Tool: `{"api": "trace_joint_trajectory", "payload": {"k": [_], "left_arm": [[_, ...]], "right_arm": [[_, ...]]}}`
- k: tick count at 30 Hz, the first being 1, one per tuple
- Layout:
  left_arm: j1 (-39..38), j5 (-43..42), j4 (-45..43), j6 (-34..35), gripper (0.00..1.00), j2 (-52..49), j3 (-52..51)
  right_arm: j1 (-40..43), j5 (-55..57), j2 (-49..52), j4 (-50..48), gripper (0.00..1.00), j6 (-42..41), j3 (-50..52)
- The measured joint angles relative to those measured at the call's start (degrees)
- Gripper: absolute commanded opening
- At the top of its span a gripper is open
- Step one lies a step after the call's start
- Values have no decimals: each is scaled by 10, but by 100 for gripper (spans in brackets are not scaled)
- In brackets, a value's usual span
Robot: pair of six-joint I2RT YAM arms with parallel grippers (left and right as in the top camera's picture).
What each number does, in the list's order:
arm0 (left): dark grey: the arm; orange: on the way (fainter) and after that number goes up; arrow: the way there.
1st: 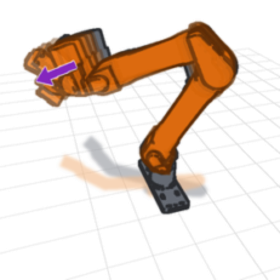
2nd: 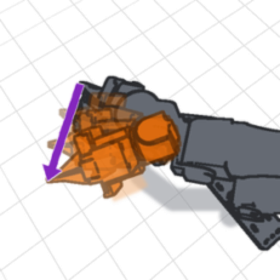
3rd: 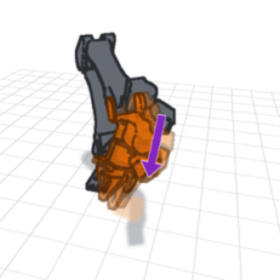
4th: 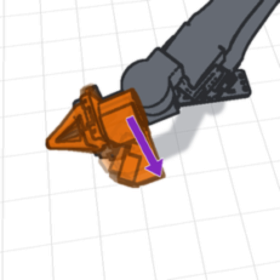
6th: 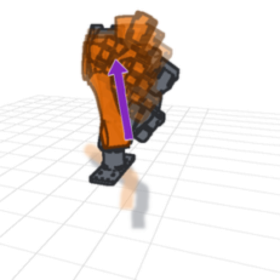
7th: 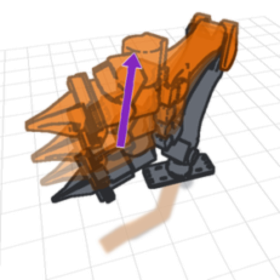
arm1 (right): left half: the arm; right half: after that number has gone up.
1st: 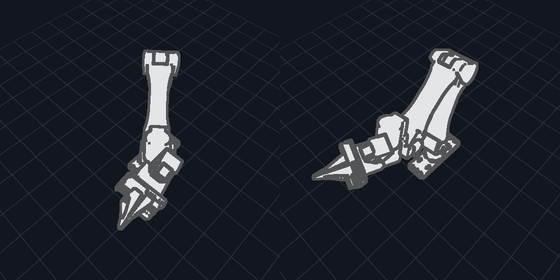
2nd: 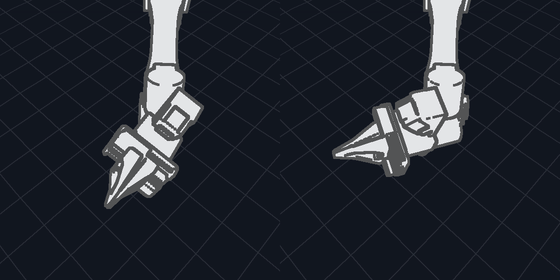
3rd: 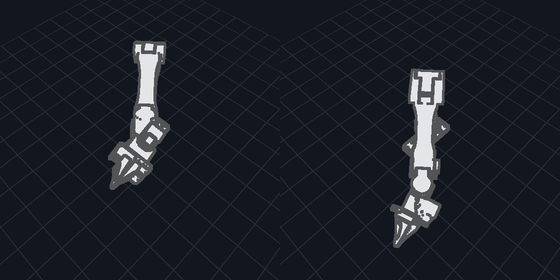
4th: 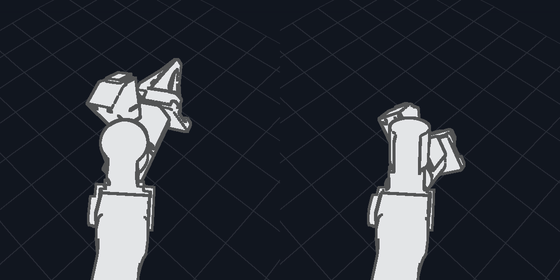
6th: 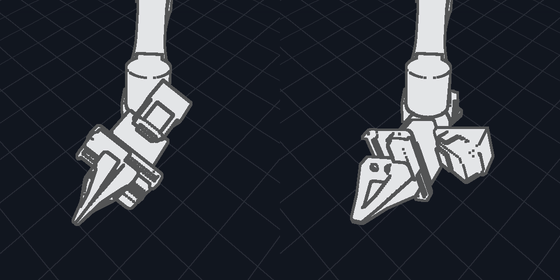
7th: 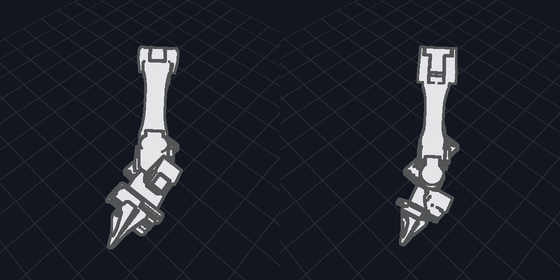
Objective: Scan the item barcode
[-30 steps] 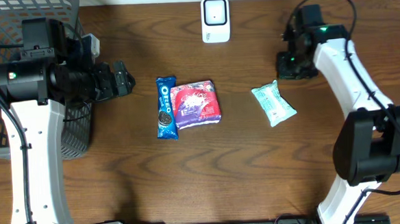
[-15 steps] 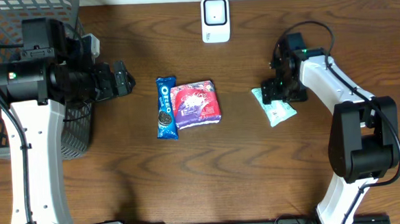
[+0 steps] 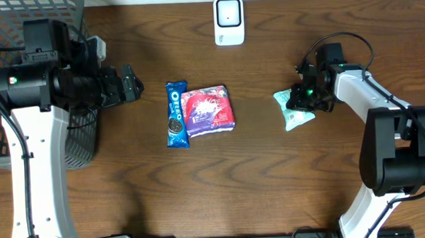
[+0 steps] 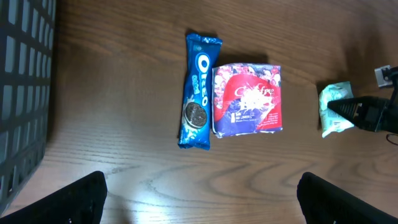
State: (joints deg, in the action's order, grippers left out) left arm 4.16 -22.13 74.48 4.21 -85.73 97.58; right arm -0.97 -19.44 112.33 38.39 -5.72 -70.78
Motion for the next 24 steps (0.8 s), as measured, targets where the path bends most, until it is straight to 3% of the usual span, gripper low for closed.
{"api": "trace_joint_trajectory", "payload": {"k": [8,15,19,24], "left_arm": [[0,0,0,0,98,0,0],[0,0,0,0,98,0,0],[0,0,0,0,98,0,0],[0,0,0,0,98,0,0]], "right_arm": [[0,68,8,113,1,-33,-87],[-39,337,8,208,1,-127,-203],[-96,490,8,209,1,-174,-203],[-152,603,8,160,2,-195,-155]]}}
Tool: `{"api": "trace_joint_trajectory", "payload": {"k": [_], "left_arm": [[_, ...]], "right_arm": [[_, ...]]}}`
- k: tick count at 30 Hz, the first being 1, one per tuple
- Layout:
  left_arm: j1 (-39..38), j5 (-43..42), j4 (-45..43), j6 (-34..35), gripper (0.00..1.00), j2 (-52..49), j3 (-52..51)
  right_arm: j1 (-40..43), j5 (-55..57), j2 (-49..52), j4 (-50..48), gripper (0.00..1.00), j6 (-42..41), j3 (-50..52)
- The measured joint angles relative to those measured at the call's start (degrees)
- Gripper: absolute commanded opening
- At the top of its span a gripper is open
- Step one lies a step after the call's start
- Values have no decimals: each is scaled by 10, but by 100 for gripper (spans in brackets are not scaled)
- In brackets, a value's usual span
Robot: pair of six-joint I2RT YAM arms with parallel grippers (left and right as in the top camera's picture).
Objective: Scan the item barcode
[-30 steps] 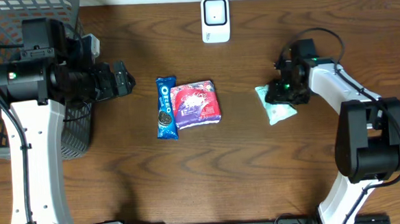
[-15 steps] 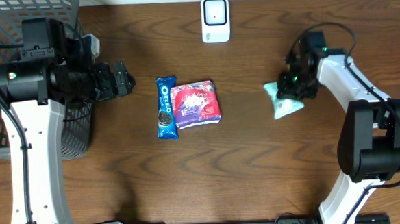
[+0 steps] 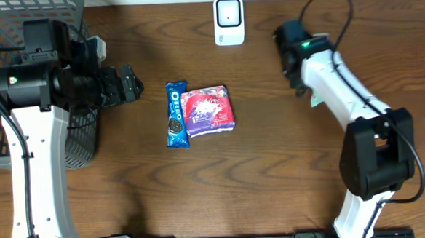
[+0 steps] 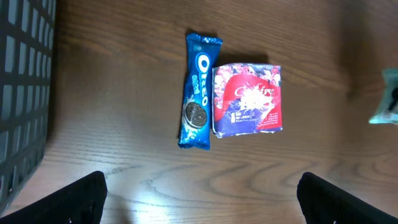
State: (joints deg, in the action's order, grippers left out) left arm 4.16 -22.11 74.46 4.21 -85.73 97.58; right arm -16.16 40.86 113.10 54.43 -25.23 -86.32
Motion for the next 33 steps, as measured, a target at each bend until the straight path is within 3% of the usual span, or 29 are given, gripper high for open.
{"api": "trace_joint_trajectory", "payload": {"k": [5,14,20,22,33], "left_arm": [[0,0,0,0,98,0,0],[0,0,0,0,98,0,0],[0,0,0,0,98,0,0],[0,0,0,0,98,0,0],[0,0,0,0,98,0,0]], "right_arm": [[-41,69,2,-74,11,-7,103],[-91,82,9,-95,24,-9,149],[-128,53,9,-96,85,-11,149],[-140,48,9,-93,99,-10,149],[-181,-3,9,-77,99,-8,137]]}}
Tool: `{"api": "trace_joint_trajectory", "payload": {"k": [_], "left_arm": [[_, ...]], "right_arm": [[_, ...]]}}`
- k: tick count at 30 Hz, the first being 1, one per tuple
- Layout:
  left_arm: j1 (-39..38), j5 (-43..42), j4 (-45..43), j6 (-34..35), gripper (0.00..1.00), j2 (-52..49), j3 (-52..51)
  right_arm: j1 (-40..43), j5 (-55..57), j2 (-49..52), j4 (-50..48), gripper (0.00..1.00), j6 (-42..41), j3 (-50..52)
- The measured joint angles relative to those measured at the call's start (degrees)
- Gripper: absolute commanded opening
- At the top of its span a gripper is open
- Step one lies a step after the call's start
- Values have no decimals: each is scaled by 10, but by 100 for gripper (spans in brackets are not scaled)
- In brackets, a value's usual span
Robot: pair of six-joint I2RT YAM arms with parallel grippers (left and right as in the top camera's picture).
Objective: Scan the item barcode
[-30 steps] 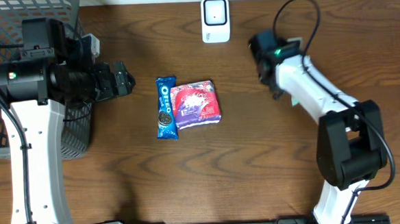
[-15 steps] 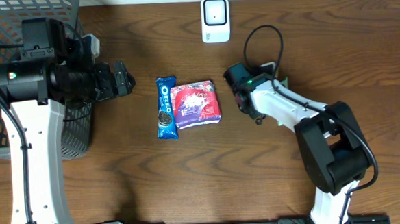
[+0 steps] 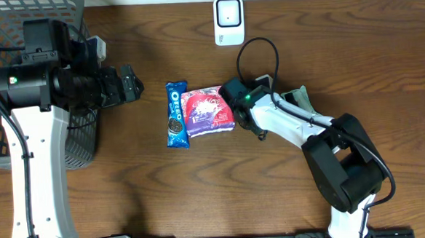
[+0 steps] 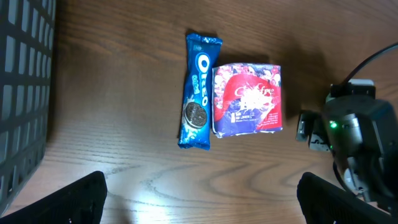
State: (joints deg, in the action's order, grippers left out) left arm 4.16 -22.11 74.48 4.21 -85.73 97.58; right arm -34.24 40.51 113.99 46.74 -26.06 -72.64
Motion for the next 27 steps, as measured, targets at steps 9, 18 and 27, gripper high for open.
{"api": "trace_joint_trajectory", "payload": {"k": [9,18,27], "left_arm": [[0,0,0,0,98,0,0],[0,0,0,0,98,0,0],[0,0,0,0,98,0,0]], "right_arm": [[33,-15,0,-20,93,65,-49],[125,-71,0,-50,93,41,-35],[150,-135,0,-67,75,46,-32]]}}
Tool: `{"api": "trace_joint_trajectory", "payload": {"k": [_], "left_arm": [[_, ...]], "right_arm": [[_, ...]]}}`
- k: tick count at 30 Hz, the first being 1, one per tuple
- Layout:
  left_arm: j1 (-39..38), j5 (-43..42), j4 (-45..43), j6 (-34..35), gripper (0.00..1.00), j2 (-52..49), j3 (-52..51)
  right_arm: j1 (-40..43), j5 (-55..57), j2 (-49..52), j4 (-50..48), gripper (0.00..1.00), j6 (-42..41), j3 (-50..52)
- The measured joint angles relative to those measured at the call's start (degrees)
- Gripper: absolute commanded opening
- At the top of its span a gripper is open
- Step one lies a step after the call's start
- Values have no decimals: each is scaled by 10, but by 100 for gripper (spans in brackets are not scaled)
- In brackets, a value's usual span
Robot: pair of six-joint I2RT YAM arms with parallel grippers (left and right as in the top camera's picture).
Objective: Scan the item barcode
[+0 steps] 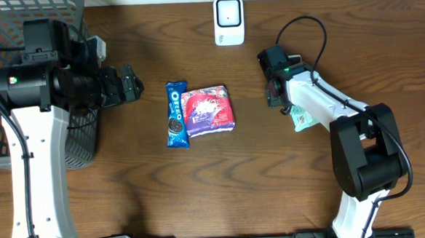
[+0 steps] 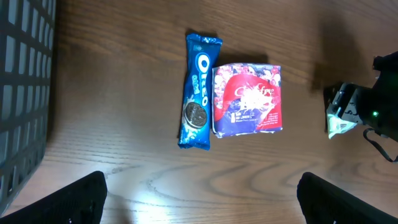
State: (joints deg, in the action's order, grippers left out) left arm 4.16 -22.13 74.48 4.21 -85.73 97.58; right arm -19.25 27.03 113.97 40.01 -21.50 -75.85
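Note:
The white barcode scanner (image 1: pixel 228 20) stands at the table's back edge. A mint-green packet (image 1: pixel 301 119) shows just beside and partly under my right arm, and it also appears at the right of the left wrist view (image 2: pixel 337 122). My right gripper (image 1: pixel 272 95) is a dark head right of the red packet, close against the green packet; its fingers are hidden. My left gripper (image 2: pixel 199 198) hangs open and empty, high over the table's left side, seen from above as the left gripper (image 1: pixel 128 85).
A blue Oreo pack (image 1: pixel 176 113) and a red-and-purple packet (image 1: pixel 209 110) lie side by side mid-table. A dark wire basket (image 1: pixel 18 27) fills the back left corner. A small orange packet lies at the right edge.
My right arm's head was right beside the red packet; it now sits further right and back, nearer the scanner. The green packet shows slightly nearer the front. The left arm has not moved.
The right gripper was at the green packet on the right. Then the arm reached up right of the scanner, with the packet under it. Then its head was beside the red packet. Now it is between the two. The left arm stayed still and open throughout.

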Motion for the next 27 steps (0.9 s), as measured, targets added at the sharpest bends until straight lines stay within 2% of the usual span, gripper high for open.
{"api": "trace_joint_trajectory", "payload": {"k": [12,14,17,21,27], "left_arm": [[0,0,0,0,98,0,0],[0,0,0,0,98,0,0],[0,0,0,0,98,0,0],[0,0,0,0,98,0,0],[0,0,0,0,98,0,0]], "right_arm": [[2,-2,22,9,53,-24,1],[3,-1,24,9,44,-24,1],[3,1,24,9,20,-25,1],[3,1,24,13,1,-28,-2],[9,-55,24,46,1,-30,-40]]}}
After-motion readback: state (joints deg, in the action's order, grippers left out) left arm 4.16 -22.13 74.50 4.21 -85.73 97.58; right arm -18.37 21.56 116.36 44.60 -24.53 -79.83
